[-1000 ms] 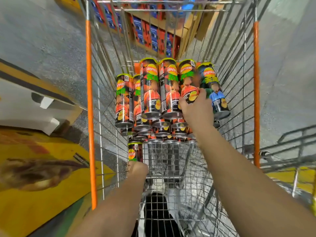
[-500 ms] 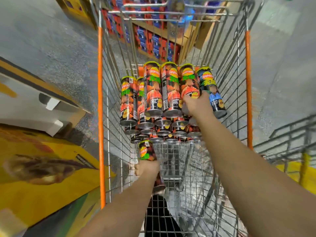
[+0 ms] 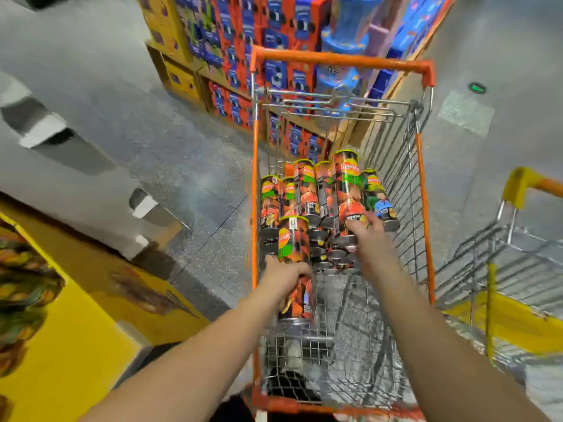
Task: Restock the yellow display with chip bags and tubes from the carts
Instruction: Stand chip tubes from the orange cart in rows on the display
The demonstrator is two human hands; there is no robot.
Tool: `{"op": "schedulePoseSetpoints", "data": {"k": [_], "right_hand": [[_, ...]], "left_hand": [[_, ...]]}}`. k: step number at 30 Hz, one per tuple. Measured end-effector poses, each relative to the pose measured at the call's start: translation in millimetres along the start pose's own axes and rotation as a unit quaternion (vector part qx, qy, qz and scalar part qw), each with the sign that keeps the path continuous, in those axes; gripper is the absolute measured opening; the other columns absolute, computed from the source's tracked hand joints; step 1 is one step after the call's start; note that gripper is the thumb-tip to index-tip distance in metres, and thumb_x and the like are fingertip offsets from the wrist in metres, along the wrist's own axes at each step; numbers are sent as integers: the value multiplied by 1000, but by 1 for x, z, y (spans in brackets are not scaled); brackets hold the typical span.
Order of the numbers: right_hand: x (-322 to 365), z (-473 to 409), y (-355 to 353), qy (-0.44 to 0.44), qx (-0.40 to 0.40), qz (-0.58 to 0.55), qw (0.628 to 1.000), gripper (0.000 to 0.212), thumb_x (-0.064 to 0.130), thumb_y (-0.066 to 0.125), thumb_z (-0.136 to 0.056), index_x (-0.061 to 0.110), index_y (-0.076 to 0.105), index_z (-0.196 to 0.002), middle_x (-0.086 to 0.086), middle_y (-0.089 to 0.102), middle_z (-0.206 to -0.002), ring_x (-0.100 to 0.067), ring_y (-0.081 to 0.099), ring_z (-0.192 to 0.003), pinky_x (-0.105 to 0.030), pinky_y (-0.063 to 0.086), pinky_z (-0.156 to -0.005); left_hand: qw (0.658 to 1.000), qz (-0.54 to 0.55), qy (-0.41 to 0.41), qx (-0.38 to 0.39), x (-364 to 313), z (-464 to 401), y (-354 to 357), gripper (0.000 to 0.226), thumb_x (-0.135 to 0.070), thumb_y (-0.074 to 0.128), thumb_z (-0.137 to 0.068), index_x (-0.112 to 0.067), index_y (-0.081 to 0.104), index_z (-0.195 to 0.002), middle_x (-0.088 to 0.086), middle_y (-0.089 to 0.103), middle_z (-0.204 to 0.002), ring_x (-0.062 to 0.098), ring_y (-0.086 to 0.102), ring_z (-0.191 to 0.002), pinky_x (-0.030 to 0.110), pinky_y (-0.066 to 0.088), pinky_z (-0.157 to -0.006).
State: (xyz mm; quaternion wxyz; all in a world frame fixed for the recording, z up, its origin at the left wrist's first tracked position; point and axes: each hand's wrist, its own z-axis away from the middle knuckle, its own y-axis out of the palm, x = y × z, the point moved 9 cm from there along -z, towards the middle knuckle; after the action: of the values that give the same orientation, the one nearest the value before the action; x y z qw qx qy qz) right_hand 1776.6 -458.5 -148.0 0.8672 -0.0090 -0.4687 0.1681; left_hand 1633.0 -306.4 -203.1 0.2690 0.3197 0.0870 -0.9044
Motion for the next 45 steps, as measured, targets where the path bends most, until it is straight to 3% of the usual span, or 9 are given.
{"op": "schedulePoseSetpoints", "data": {"k": [5, 8, 13, 17, 22, 26, 29, 35, 45], "right_hand": [[16, 68, 74, -58, 119, -44, 990, 71, 31, 70, -86, 40, 30, -143, 13, 48, -133, -15, 56, -113, -35, 39, -100], [20, 113, 135, -115, 183, 9, 976, 101, 49, 84, -65, 40, 27, -147, 15, 48, -141, -7, 50, -126, -39, 33, -112], [24, 170, 229, -167, 268, 42, 948, 90, 7, 76, -80, 27, 21, -149, 11, 47, -138, 16, 53, -106, -6, 42, -85], [16, 209, 310, -208, 354, 156, 898, 95, 34, 88, -56, 25, 38, -136, 3, 55, -133, 0, 57, -113, -20, 43, -98], [-6, 246, 397, -231, 440, 231, 836, 99, 27, 87, -59, 30, 31, -140, -6, 55, -131, -14, 60, -116, -42, 46, -104], [-29, 283, 455, -217, 499, 264, 797, 83, 47, 74, -67, 33, 33, -137, 5, 53, -130, 5, 55, -114, -18, 43, -98], [-56, 292, 481, -199, 507, 295, 785, 107, 66, 75, -63, 23, 25, -147, 5, 49, -139, -5, 49, -126, -32, 42, -107], [-116, 304, 528, -227, 518, 413, 713, 78, 28, 84, -73, 15, 42, -137, 5, 53, -130, -8, 50, -118, -18, 38, -94], [-184, 326, 580, -263, 558, 473, 629, 82, 37, 84, -66, 16, 47, -136, 8, 56, -128, -7, 52, -118, -17, 40, -94]], "left_hand": [[992, 45, 117, 11, -60, 68, -71, 61, -10, 85, -68, -17, 41, -110, 10, 67, -96, 28, 69, -87, 50, 56, -86], [979, 60, 197, -5, -84, 105, -144, 58, -13, 86, -70, -20, 45, -111, 5, 70, -99, 22, 70, -90, 48, 54, -90], [956, 58, 271, -96, -82, 151, -246, 54, -18, 84, -74, -29, 40, -102, -5, 66, -97, 2, 67, -83, 17, 54, -75], [931, 124, 302, -163, -58, 178, -319, 65, -10, 82, -74, -18, 38, -121, 5, 65, -112, 11, 66, -96, 18, 52, -75], [918, 155, 288, -226, -6, 209, -395, 70, -8, 76, -79, -26, 28, -127, 3, 61, -115, -5, 60, -85, 6, 47, -62], [905, 155, 267, -292, 42, 233, -447, 75, -2, 70, -83, -20, 23, -139, 2, 55, -123, -2, 55, -90, 0, 43, -64], [903, 135, 243, -327, 80, 238, -474, 75, -2, 70, -83, -29, 22, -135, -3, 53, -124, 3, 57, -103, 3, 44, -73], [900, 90, 171, -391, 144, 250, -506, 92, -21, 76, -72, -35, 20, -144, 1, 34, -147, 19, 34, -136, 43, 34, -112], [877, 128, 115, -449, 217, 254, -533, 81, -24, 78, -74, -27, 32, -141, 0, 44, -136, 20, 44, -127, 36, 41, -101]]}}
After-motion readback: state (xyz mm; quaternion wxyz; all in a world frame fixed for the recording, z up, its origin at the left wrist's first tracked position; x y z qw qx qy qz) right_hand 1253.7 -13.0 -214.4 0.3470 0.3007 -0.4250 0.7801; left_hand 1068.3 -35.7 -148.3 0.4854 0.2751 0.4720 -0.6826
